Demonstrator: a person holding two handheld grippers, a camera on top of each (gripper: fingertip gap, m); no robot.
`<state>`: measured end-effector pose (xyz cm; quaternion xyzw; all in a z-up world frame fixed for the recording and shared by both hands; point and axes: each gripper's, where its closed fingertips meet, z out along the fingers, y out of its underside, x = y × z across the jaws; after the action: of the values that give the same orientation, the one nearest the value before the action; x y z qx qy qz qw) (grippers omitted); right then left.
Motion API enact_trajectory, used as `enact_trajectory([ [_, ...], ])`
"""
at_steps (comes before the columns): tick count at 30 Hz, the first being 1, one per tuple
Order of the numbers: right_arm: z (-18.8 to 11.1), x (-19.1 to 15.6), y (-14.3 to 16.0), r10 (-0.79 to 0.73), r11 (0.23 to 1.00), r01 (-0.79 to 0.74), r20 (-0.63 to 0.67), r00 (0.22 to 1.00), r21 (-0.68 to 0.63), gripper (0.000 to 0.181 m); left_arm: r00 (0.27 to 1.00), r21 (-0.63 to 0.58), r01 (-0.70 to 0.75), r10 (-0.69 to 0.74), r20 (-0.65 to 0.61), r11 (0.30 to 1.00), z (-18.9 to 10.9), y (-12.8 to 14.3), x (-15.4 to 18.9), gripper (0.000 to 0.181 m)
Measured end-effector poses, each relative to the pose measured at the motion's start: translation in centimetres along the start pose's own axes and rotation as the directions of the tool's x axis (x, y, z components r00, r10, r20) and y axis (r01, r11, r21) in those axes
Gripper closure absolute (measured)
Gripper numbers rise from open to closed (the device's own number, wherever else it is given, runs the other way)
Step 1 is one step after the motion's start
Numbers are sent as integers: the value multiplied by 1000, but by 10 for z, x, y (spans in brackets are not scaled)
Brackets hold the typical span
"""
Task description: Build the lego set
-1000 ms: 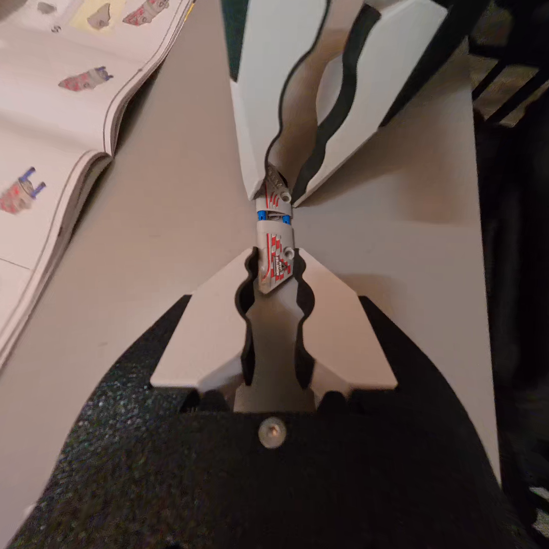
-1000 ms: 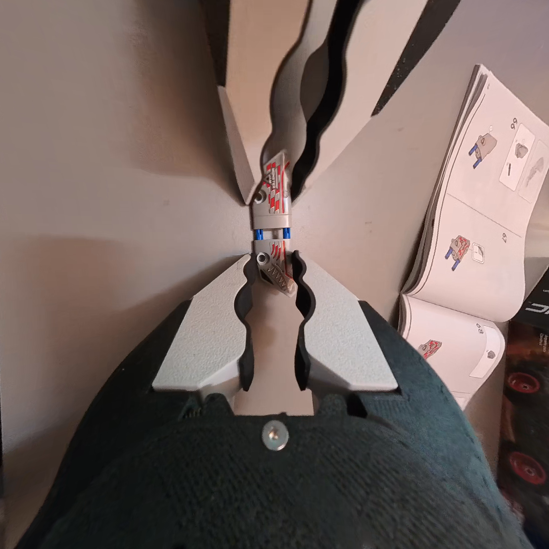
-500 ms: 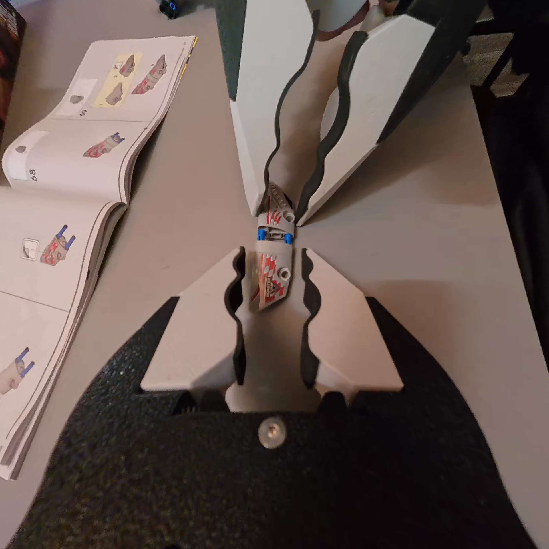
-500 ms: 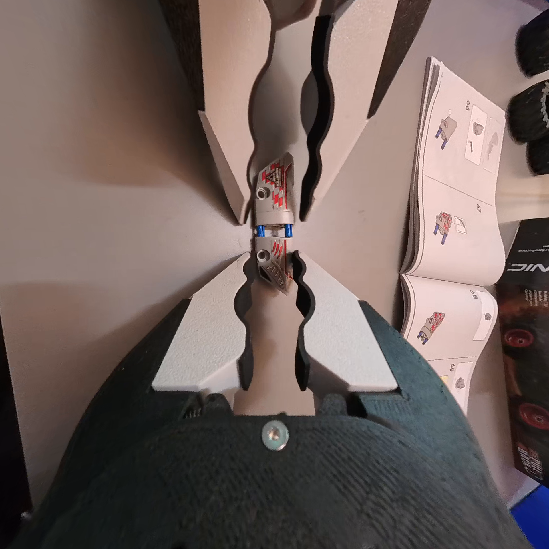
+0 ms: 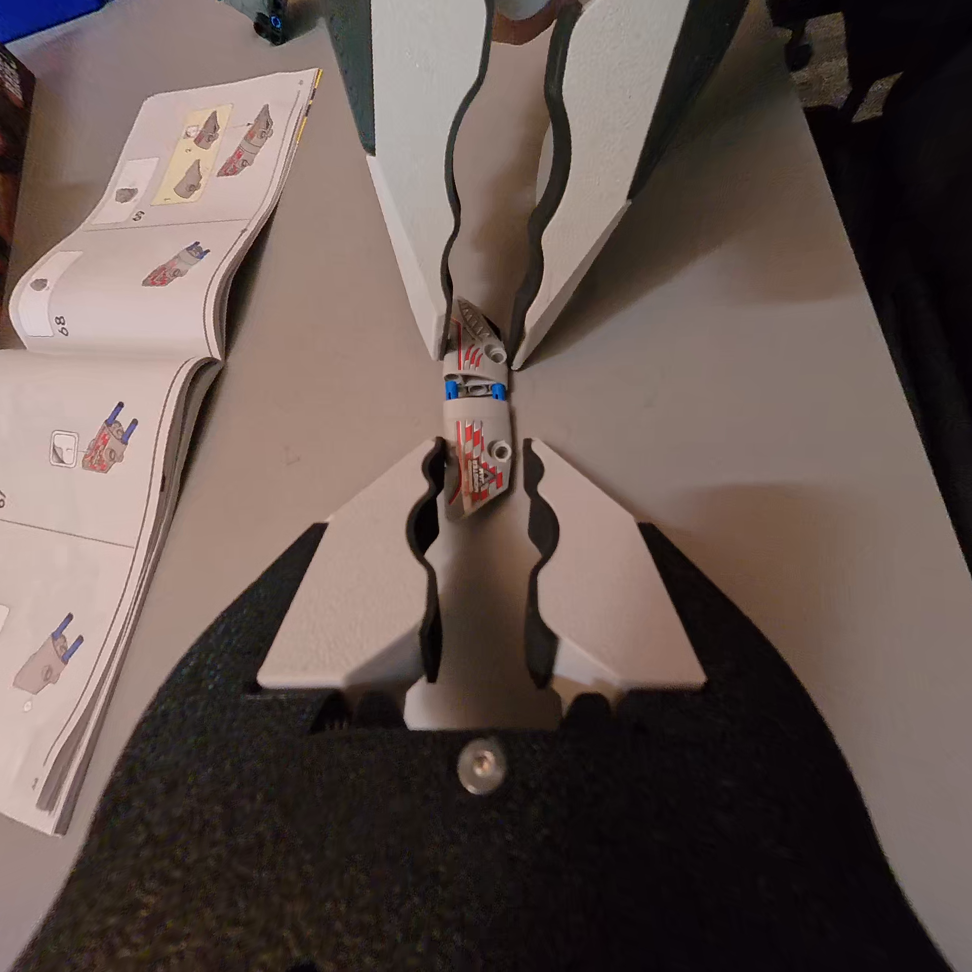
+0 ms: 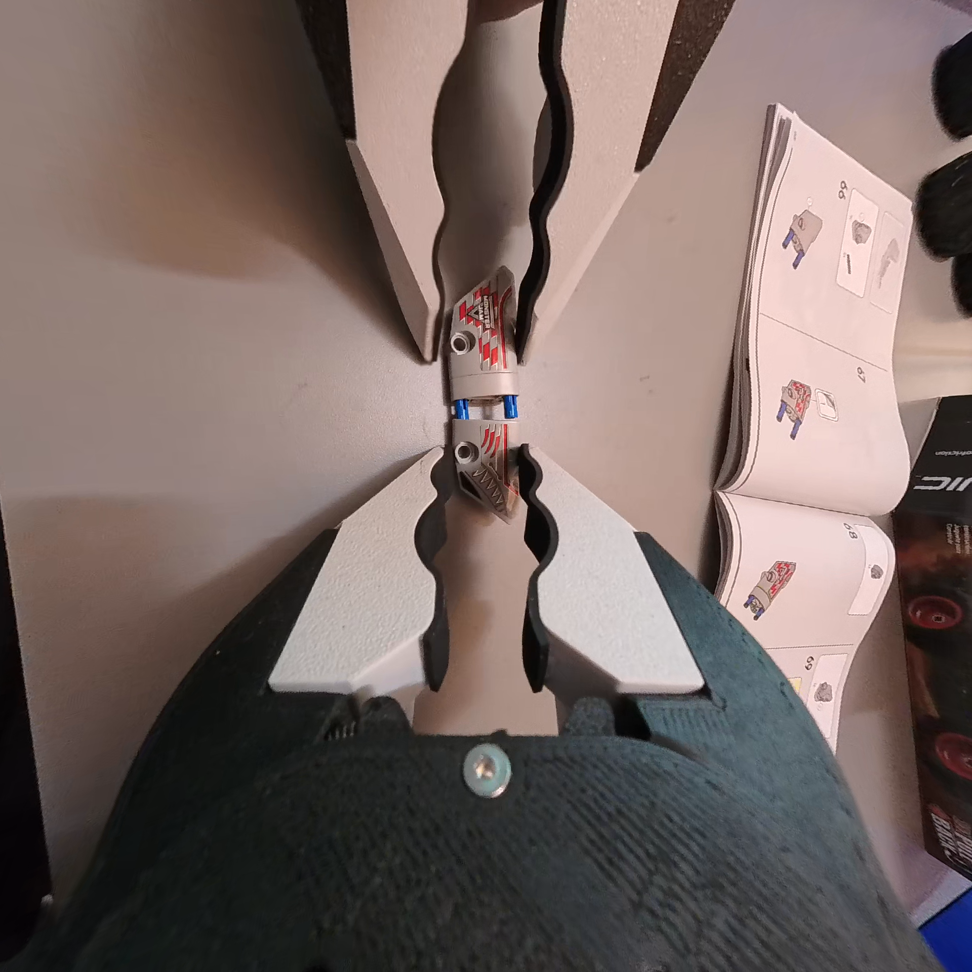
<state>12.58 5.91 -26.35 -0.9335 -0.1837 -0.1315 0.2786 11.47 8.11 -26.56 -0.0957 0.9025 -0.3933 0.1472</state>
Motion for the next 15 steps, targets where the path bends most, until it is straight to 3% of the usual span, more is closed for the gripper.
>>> enact_trajectory([
  [12,0,-1,0,-39,999,41,42,998,-35,158,999,-18,-26,27,45,999,2,-2,-2,159],
  [15,1,-1,0,-32,999,33,53,998,-14,158,999,-38,28,-27,30,999,3,-1,-1,159],
])
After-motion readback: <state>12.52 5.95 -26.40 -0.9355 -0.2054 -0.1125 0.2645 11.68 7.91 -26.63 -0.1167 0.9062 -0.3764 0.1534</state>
